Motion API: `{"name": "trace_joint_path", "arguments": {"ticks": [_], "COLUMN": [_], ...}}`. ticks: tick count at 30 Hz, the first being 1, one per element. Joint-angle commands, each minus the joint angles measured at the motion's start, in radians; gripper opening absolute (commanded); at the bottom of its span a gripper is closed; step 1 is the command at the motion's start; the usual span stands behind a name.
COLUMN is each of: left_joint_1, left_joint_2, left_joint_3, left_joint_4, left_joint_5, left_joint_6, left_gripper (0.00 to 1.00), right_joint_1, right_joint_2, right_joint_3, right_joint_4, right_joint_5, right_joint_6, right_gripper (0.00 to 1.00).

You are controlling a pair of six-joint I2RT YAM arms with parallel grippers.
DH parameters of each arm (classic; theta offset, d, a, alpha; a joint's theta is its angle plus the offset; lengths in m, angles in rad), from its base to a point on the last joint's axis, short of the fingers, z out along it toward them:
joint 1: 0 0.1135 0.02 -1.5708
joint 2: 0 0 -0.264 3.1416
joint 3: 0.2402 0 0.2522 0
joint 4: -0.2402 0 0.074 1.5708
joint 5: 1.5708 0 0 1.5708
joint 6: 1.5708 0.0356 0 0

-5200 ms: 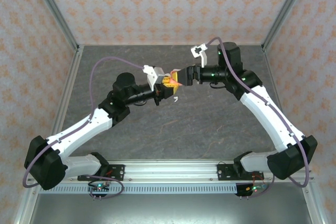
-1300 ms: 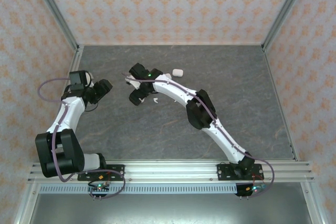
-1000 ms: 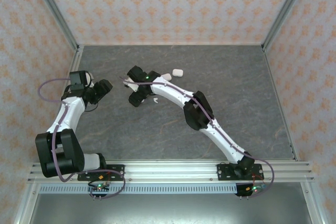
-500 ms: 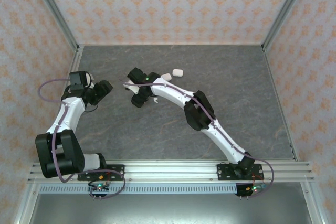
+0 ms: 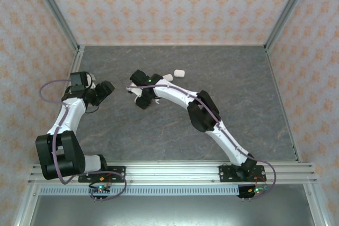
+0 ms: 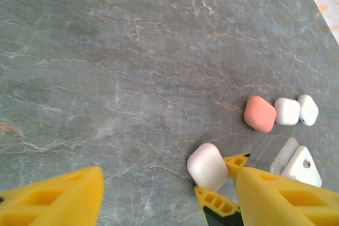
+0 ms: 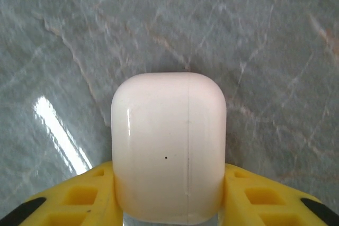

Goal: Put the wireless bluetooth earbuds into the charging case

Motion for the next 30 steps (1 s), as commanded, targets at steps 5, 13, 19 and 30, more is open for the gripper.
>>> {"name": "trace_joint_path", "arguments": {"ticks": [5,13,19,30], "left_joint_1": [-0.001,-0.136,-0.288,-0.508], "left_joint_2": [-0.073,-0.121,-0.123,-0.062], "left_joint_3": [0.03,0.152,0.244,0.322], "left_joint_4": [0.082,0.056,0.059,0.119], "left_joint_5": [0.234,0.505,0.559,0.553], "left_joint_6": [0.027,0.091,0.092,0.079], "left_gripper": [0.63,0.63,0.67,0.7], "right_joint_1": [-0.031,-0.058,-0.058,-0.053], "right_joint_2": [-0.383,-0.825,-1.049,-1.121], "right_joint_3": [-0.325,-0.686,-0.818,-0.821], "right_joint_4": [0.207,0.359,0.414,0.387], "right_joint_5": [0.012,-0.024,-0.023,0.036], "right_joint_6": [0.004,-0.091,-0.158,-0.233], "right_gripper": [0.39,0.4,0.4,0.4]}}
